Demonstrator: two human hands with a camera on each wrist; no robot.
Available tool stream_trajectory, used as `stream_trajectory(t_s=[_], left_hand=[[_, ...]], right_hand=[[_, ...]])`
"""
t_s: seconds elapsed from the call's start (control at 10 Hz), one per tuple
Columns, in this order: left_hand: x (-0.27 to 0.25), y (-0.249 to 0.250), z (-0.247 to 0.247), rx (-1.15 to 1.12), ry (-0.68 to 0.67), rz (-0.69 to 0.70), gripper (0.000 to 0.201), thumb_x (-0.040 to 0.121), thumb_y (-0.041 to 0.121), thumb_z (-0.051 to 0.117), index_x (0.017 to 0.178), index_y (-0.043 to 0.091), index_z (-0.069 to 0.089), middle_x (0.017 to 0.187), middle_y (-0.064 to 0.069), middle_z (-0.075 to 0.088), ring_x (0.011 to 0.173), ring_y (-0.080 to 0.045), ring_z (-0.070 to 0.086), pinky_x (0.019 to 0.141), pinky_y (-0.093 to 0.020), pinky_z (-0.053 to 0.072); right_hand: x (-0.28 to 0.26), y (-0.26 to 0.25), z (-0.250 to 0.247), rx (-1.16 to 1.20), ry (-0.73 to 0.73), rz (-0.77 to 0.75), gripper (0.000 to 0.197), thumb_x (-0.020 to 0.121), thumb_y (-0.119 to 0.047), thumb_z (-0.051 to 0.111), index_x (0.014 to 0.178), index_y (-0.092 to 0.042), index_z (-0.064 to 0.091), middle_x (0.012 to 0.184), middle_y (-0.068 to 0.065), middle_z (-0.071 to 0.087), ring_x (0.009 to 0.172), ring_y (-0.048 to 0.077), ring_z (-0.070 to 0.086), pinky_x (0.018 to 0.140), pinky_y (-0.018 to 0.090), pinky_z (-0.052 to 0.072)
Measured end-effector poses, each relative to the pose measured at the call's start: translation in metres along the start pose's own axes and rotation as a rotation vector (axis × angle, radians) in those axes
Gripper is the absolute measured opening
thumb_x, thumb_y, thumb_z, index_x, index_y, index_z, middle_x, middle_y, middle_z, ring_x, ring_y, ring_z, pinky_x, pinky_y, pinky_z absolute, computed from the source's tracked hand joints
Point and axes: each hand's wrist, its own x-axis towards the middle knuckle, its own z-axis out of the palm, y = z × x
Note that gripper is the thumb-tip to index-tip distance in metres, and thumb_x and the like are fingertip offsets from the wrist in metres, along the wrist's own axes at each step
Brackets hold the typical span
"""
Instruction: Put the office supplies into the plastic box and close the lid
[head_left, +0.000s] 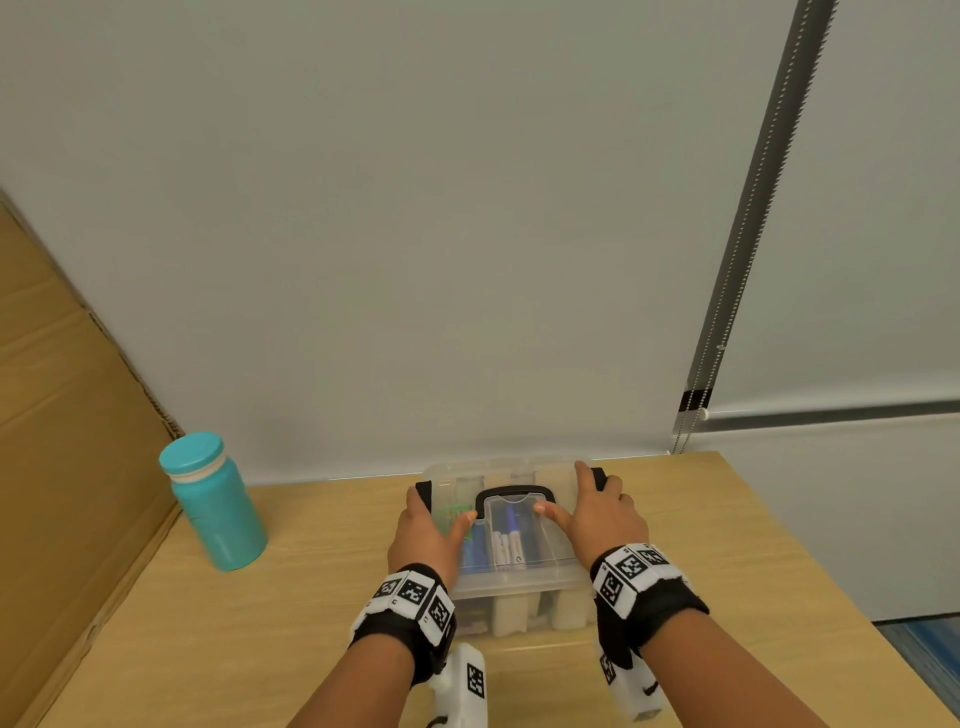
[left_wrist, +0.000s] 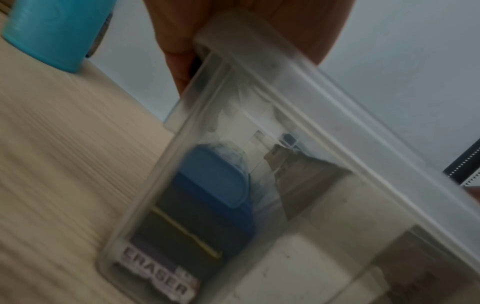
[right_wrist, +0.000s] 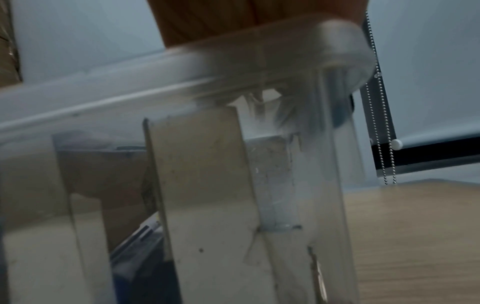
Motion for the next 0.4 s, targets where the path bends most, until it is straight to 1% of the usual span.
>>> stream_trajectory(t_s=[0.1,0.2,0.3,0.4], left_hand=[[0.000,0.007,-0.004,0.075,-0.032,0.007,0.075,0.086,0.053,0.056,0.142,0.012,0.026,0.128,-0.011,0.054,0.112,-0.029,0.057,0.088,-0.038,0.050],[-0.006,0.007,-0.013,0.184,-0.103,0.008,0.080,0.090,0.055,0.046,0.147,0.010,0.014,0.140,-0.014,0.045,0.118,-0.031,0.054,0.093,-0.038,0.047],[-0.012,0.004,-0.031,0.237,-0.143,0.082,0.079,0.089,0.063,0.037,0.149,0.016,0.014,0.144,-0.010,0.044,0.124,-0.026,0.052,0.101,-0.038,0.045],[-0.050,-0.015,-0.055,0.155,-0.138,0.157,0.080,0.087,0.066,0.034,0.151,0.024,0.009,0.153,-0.004,0.032,0.132,-0.020,0.045,0.108,-0.036,0.039]], right_hand=[[0.002,0.003,-0.001,0.041,-0.017,0.003,0.085,0.083,-0.076,0.035,0.148,-0.024,0.019,0.145,0.016,0.028,0.126,0.031,0.043,0.092,0.037,0.046],[-0.006,0.008,-0.003,0.059,-0.051,-0.033,0.080,0.087,-0.072,0.029,0.149,-0.023,0.019,0.150,0.015,0.022,0.131,0.030,0.038,0.098,0.039,0.045],[-0.018,0.019,-0.006,0.199,-0.072,-0.086,0.079,0.090,-0.064,0.036,0.152,-0.024,0.008,0.156,0.012,0.016,0.136,0.030,0.036,0.105,0.041,0.041],[-0.055,0.039,-0.012,0.513,-0.046,-0.097,0.087,0.090,-0.057,0.047,0.152,-0.026,-0.004,0.159,0.007,0.009,0.139,0.025,0.035,0.110,0.040,0.037]])
